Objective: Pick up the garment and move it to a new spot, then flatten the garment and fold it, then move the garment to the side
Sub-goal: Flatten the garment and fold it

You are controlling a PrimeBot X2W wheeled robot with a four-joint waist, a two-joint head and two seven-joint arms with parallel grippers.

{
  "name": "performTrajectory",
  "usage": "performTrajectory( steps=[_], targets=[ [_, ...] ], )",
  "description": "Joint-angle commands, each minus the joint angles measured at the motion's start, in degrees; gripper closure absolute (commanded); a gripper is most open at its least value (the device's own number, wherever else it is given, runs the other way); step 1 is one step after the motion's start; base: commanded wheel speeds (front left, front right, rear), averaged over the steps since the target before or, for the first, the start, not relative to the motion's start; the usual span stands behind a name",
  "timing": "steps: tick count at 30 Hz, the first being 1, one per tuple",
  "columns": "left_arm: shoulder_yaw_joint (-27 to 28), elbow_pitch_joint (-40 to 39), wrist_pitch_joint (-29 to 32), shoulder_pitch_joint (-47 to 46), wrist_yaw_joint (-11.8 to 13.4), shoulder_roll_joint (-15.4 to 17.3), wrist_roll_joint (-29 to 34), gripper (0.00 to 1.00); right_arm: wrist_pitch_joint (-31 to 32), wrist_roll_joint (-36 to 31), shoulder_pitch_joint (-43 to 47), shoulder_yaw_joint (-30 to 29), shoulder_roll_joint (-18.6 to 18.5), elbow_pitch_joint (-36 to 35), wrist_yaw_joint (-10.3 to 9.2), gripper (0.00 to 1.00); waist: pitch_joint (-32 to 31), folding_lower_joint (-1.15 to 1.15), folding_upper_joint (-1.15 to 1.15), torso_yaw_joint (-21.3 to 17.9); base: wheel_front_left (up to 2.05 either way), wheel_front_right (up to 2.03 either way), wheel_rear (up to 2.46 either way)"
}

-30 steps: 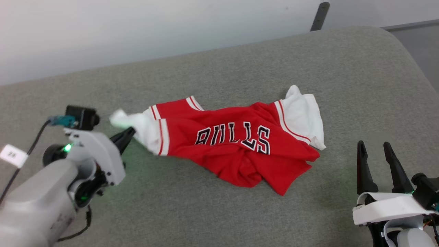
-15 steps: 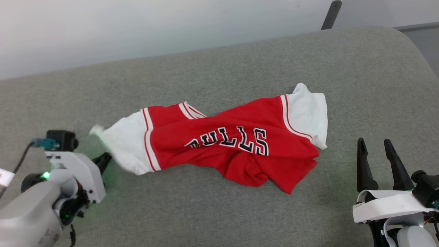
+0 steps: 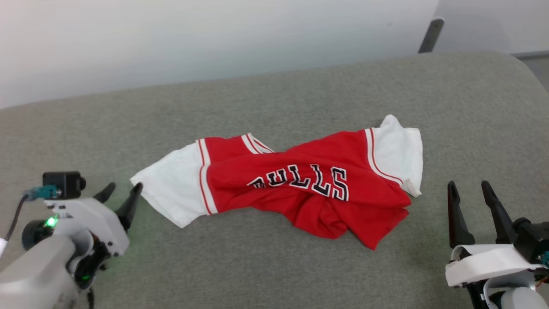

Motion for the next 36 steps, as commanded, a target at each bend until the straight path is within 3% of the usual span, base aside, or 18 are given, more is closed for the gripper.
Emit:
performTrajectory(
  steps=[1, 5, 8, 13, 15, 21, 28, 32, 36],
  targets=[
    [0.8, 0.0, -0.4, 0.6, 0.1, -0.3, 0.4, 0.00, 0.0, -0.1, 0.5, 0.2, -0.4, 0.2, -0.04, 0.00, -1.0, 0.00, 0.00, 1.1, 0.00, 0.00, 0.00],
    [12.3, -3.8, -0.7, 3.4, 2.4, -2.9, 7.1, 0.00, 0.0, 0.0, 1.4, 0.2, -2.2, 0.9, -0.04, 0.00, -2.4, 0.00, 0.00, 3.3, 0.00, 0.00, 0.00],
    [25.5, -10.8, -0.8, 10.2, 5.9, -5.7, 16.5, 0.00, 1.1, 0.4, 1.6, 0.2, -3.4, 1.5, -0.04, 0.00, -3.3, 0.00, 0.00, 5.1, 0.00, 0.00, 0.00],
    [41.4, -24.5, -0.8, 24.5, 10.2, -12.0, 33.7, 0.00, 7.6, 1.0, -0.1, 1.2, -7.1, 2.3, -0.04, 0.00, -3.4, 0.00, 0.00, 7.8, 0.00, 0.00, 0.00],
    [45.9, -29.2, -0.8, 29.5, 10.7, -14.8, 38.7, 0.00, 11.3, 1.7, -1.5, 3.3, -9.5, 2.7, -0.04, 0.00, -3.1, 0.00, 0.00, 8.7, 0.00, 0.00, 0.00],
    [53.8, -37.0, -0.8, 37.4, 8.9, -20.5, 48.8, 0.00, 25.0, 5.9, -9.7, 11.7, -19.3, 4.9, -0.05, 0.00, -0.6, 0.00, 0.00, 11.2, 0.00, 0.00, 0.00],
    [58.4, -38.2, -0.8, 36.5, 4.6, -25.5, 53.8, 0.00, 41.1, 18.6, -23.2, 27.3, -33.4, 6.3, -0.05, 0.00, 5.8, 0.00, 0.00, 14.9, 0.00, 0.00, 0.00],
    [59.6, -37.6, -0.8, 34.7, 2.4, -27.8, 55.8, 0.00, 43.8, 23.6, -30.6, 32.9, -40.0, 7.7, -0.05, 0.00, 9.4, 0.00, 0.00, 17.3, 0.00, 0.00, 0.00],
    [60.9, -37.7, -0.8, 32.4, 0.8, -29.4, 56.7, 0.00, 44.9, 26.5, -36.4, 38.2, -44.2, 9.1, -0.05, 0.00, 12.6, 0.00, 0.00, 19.5, 0.00, 0.00, 0.00]
  ],
)
